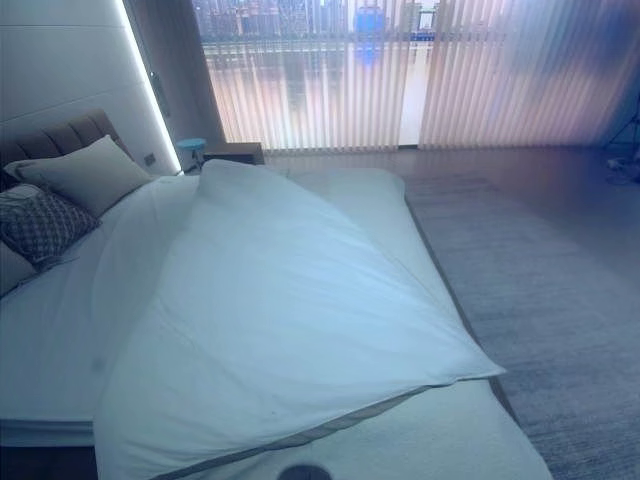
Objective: Make the bed
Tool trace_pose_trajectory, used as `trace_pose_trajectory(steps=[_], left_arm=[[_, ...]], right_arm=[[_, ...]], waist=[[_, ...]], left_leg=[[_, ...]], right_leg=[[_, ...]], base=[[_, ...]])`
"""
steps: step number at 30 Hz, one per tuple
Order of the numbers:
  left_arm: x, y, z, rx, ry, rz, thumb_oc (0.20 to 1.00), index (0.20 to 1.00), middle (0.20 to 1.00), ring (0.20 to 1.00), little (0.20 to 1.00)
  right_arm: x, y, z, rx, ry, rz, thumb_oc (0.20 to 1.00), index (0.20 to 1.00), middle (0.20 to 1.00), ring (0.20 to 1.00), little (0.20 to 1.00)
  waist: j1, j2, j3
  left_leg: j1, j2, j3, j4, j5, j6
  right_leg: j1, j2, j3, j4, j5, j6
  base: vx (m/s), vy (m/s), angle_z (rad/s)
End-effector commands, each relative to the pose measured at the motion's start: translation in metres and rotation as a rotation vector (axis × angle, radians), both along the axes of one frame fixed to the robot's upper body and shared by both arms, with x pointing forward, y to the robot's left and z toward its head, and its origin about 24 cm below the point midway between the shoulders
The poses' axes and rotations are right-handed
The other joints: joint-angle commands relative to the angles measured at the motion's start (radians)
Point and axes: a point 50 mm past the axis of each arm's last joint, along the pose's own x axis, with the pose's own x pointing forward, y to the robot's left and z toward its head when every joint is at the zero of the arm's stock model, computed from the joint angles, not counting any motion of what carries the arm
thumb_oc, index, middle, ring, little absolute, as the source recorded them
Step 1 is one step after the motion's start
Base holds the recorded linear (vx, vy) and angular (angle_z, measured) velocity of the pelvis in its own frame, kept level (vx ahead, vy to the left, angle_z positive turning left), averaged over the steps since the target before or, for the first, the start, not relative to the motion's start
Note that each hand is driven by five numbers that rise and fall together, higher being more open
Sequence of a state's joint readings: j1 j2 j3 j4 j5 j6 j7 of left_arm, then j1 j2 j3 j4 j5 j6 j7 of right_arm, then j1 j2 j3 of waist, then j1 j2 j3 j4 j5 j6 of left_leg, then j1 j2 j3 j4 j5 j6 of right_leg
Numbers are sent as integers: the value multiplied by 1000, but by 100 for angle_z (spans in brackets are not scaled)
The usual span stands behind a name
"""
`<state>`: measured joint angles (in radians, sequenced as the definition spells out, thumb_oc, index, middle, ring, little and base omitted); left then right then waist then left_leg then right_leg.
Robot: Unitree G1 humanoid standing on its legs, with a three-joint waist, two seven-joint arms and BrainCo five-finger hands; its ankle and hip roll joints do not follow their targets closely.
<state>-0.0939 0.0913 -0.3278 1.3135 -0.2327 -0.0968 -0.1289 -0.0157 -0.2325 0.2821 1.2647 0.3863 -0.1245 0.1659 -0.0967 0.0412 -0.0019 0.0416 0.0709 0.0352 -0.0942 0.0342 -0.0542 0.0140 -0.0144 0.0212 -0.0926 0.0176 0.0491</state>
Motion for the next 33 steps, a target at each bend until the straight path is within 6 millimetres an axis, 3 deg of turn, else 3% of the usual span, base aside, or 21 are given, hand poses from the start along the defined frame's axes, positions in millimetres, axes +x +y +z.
trace_pose_trajectory(steps=[1, 6, 10, 12, 13, 14, 15, 18, 19, 25, 30, 33], left_arm=[[16, -1, 4, -28, -44, 68, 1000, 1000, 1000, 1000, 1000], [20, -1, 5, -59, -46, 121, 1000, 1000, 1000, 1000, 1000], [42, 0, 14, -135, -118, 341, 1000, 1000, 1000, 1000, 1000], [48, -2, 16, -157, -139, 372, 1000, 1000, 1000, 1000, 1000], [71, -6, 26, -209, -205, 463, 1000, 1000, 1000, 1000, 1000], [95, -10, 39, -252, -272, 519, 1000, 1000, 1000, 1000, 1000], [95, -10, 39, -253, -272, 519, 1000, 1000, 1000, 1000, 1000], [120, -12, 54, -304, -348, 621, 1000, 1000, 1000, 1000, 1000], [120, -12, 54, -304, -348, 621, 1000, 1000, 1000, 1000, 1000], [169, -4, 94, -437, -515, 792, 1000, 1000, 1000, 1000, 1000], [194, 4, 119, -517, -595, 942, 1000, 1000, 1000, 1000, 1000], [199, 7, 124, -535, -609, 975, 1000, 1000, 1000, 1000, 1000]], right_arm=[[18, 24, 1, 67, -67, 2, 1000, 1000, 1000, 1000, 1000], [24, 25, 4, 74, -95, 7, 1000, 1000, 1000, 1000, 1000], [42, 26, 12, 110, -185, -42, 1000, 1000, 1000, 1000, 1000], [49, 25, 15, 117, -215, -62, 1000, 1000, 1000, 1000, 1000], [65, 26, 23, 138, -281, -95, 1000, 1000, 1000, 1000, 1000], [85, 28, 33, 155, -356, -105, 1000, 1000, 1000, 1000, 1000], [85, 28, 33, 155, -356, -105, 1000, 1000, 1000, 1000, 1000], [105, 31, 45, 169, -431, -114, 1000, 1000, 1000, 1000, 1000], [105, 31, 45, 169, -431, -114, 1000, 1000, 1000, 1000, 1000], [133, 41, 68, 228, -565, -142, 1000, 1000, 1000, 1000, 1000], [145, 48, 82, 241, -634, -91, 1000, 1000, 1000, 1000, 1000], [147, 50, 84, 249, -647, -80, 1000, 1000, 1000, 1000, 1000]], waist=[[-12, -47, 0], [-19, -48, 17], [-27, -64, 78], [-29, -68, 99], [-31, -76, 157], [-36, -88, 216], [-38, -87, 214], [-43, -91, 251], [-43, -91, 251], [-63, -88, 279], [-84, -94, 286], [-89, -93, 278]], left_leg=[[-26, -12, 53, 7, -23, 16], [-36, -8, 59, 7, -19, 12], [-74, 1, 57, 7, -2, 5], [-87, 4, 57, 7, 6, 3], [-124, 4, 56, 12, 30, 2], [-217, -4, 47, 113, 11, 3], [-224, -4, 46, 119, 9, 3], [-344, -8, 40, 232, -11, 1], [-344, -8, 40, 232, -11, 1], [-585, 12, 31, 439, -64, -10], [-697, 41, 34, 528, -89, -21], [-726, 42, 32, 540, -91, -21]], right_leg=[[-20, -46, 0, 5, 19, 66], [-29, -42, 1, 5, 22, 64], [-68, -31, -4, 8, 31, 59], [-89, -28, -6, 26, 27, 57], [-154, -23, -11, 94, 12, 53], [-230, -21, -17, 171, 0, 49], [-235, -22, -18, 175, -1, 49], [-340, -20, -29, 261, -11, 53], [-340, -20, -29, 261, -11, 53], [-566, -18, -39, 445, -58, 50], [-674, -14, -41, 515, -68, 52], [-700, -13, -36, 524, -67, 53]], base=[[0, 0, 0], [0, 0, 0], [-79, -16, 0], [-154, -8, 2], [-346, -16, 1], [-348, -16, 4], [-257, -14, 12], [-132, -3, 16], [-140, -4, 1], [-90, -8, 5], [-35, 8, -7], [-13, 12, -8]])
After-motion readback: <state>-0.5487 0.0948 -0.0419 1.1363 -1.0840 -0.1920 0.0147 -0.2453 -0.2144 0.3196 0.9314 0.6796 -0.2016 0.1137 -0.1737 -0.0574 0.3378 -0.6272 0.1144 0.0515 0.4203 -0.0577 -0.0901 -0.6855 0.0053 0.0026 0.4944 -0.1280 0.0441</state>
